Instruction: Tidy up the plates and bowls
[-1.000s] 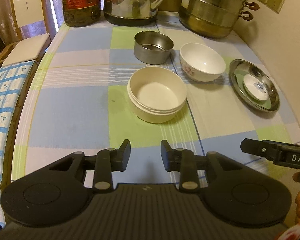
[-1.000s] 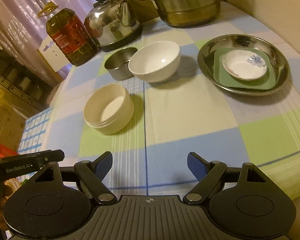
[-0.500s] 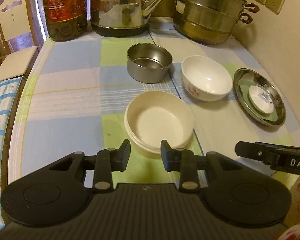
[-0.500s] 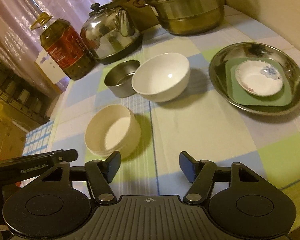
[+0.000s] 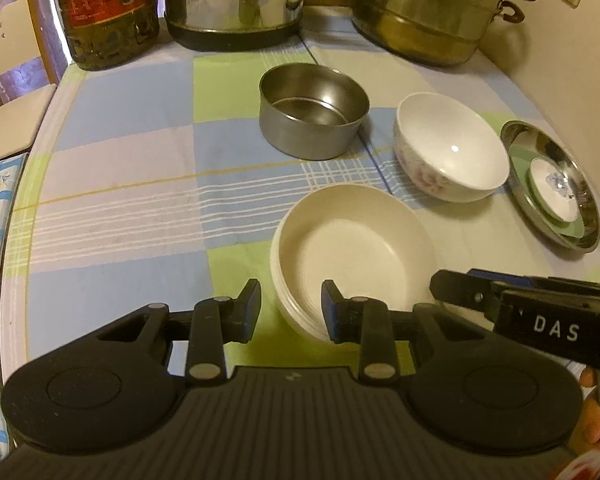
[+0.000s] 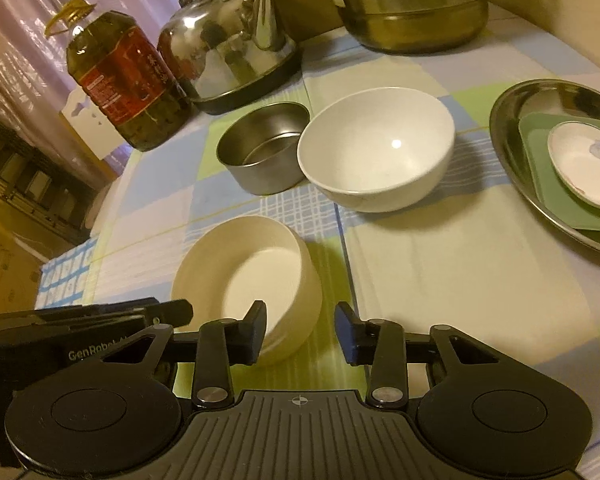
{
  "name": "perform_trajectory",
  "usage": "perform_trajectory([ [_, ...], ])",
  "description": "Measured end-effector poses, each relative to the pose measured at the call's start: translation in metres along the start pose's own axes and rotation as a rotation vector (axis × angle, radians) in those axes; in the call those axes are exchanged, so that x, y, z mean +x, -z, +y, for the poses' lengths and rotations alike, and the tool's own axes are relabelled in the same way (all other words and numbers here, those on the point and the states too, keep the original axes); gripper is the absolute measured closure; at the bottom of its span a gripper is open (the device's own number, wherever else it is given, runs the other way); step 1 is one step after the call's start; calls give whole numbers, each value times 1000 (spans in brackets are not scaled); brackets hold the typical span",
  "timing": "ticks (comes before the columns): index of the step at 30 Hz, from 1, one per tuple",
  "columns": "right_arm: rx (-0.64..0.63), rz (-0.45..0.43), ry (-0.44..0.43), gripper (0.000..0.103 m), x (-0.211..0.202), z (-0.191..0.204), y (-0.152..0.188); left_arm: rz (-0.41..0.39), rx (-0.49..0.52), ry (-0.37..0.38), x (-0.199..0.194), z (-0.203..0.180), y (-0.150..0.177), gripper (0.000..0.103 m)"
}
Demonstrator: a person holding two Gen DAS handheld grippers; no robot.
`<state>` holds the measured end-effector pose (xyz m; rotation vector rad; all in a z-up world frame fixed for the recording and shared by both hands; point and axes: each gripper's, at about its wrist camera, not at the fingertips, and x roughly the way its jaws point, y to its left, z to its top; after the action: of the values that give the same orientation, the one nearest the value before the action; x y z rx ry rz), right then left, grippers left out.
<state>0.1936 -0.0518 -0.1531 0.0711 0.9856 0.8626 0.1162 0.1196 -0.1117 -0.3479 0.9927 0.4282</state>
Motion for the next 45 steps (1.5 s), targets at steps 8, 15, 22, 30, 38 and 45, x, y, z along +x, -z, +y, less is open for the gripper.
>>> perform_trajectory([
  [8, 23, 22, 21, 77, 19, -1, -2, 20, 0, 18, 15, 7, -5, 79],
  [15, 12, 22, 22, 86, 22, 4, -2, 22, 8, 37, 20, 8, -5, 88],
  [22, 4, 3, 13, 86, 14, 8, -3, -4, 9, 47, 7, 7, -5, 89],
  [30, 7, -45, 5, 86, -22, 13, -14, -83, 28, 97, -28, -4, -22, 89],
  [38, 47, -116, 40, 86, -53, -1, -36, -162, 84, 154, -35, -37, -56, 89],
  [45, 72, -186, 80, 86, -67, -22, -66, -199, 115, 184, -21, -66, -84, 89],
])
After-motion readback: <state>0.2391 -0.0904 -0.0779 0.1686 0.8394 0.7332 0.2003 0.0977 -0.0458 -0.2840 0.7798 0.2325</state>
